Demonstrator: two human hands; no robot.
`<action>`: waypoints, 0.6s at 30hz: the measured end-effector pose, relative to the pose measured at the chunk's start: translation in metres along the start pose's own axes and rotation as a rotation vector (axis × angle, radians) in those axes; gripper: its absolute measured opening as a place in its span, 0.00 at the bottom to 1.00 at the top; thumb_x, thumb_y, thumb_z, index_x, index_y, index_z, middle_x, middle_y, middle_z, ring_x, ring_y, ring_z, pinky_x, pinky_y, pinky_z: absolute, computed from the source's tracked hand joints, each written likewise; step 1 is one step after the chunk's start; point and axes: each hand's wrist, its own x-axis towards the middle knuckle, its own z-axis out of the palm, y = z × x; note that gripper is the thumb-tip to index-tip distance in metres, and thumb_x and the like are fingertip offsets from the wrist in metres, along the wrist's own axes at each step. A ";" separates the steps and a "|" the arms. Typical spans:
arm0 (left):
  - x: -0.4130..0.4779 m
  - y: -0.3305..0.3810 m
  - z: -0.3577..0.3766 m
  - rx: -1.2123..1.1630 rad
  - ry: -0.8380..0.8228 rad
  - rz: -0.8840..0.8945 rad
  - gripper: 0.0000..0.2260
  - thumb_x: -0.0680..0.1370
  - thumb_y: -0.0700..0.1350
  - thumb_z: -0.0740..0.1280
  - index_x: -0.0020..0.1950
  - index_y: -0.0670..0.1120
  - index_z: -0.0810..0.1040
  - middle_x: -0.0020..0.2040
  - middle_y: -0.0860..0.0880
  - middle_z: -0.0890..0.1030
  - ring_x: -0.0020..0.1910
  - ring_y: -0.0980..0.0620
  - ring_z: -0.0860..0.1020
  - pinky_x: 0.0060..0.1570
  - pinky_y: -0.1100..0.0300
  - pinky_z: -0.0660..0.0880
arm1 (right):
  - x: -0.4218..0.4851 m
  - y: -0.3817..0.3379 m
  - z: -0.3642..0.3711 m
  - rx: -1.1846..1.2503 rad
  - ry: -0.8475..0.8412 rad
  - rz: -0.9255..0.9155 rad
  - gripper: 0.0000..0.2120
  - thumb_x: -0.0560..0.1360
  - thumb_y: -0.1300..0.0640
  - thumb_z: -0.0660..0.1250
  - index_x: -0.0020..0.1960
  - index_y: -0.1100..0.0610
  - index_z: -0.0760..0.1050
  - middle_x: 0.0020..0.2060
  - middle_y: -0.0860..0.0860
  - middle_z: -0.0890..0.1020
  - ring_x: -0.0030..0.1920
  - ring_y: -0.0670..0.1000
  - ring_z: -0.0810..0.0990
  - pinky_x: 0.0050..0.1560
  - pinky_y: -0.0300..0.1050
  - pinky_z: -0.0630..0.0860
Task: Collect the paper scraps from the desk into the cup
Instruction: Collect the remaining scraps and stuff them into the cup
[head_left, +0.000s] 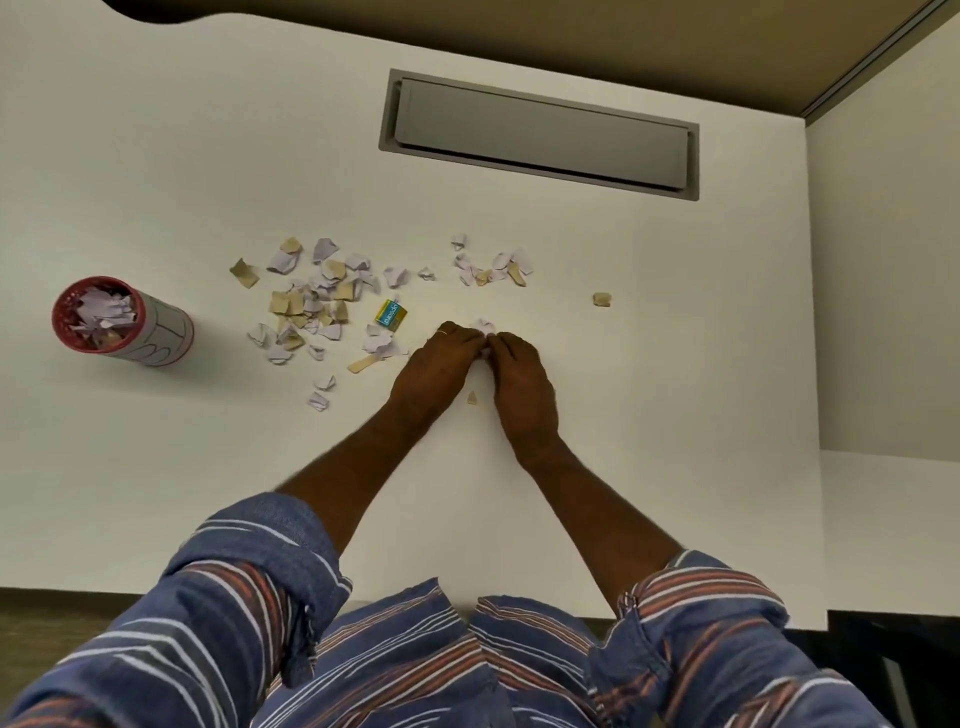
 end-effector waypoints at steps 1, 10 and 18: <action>-0.001 0.000 0.001 -0.012 0.012 -0.003 0.14 0.82 0.43 0.60 0.67 0.43 0.76 0.65 0.44 0.78 0.65 0.45 0.74 0.64 0.58 0.68 | 0.001 0.001 -0.004 -0.055 0.026 -0.041 0.19 0.81 0.61 0.62 0.71 0.58 0.71 0.68 0.55 0.75 0.69 0.54 0.73 0.64 0.50 0.77; -0.007 0.005 -0.017 -0.240 0.235 -0.204 0.11 0.81 0.41 0.64 0.61 0.43 0.81 0.58 0.44 0.83 0.59 0.46 0.79 0.63 0.61 0.68 | 0.012 -0.001 -0.023 0.027 0.169 -0.071 0.11 0.80 0.63 0.63 0.58 0.60 0.82 0.54 0.55 0.84 0.56 0.54 0.82 0.60 0.45 0.77; -0.022 0.001 -0.060 -0.616 0.459 -0.261 0.09 0.79 0.40 0.66 0.57 0.44 0.84 0.52 0.49 0.86 0.53 0.53 0.83 0.59 0.53 0.79 | 0.033 -0.057 -0.040 0.268 0.261 0.058 0.08 0.79 0.59 0.67 0.54 0.58 0.84 0.49 0.53 0.87 0.51 0.52 0.84 0.56 0.46 0.79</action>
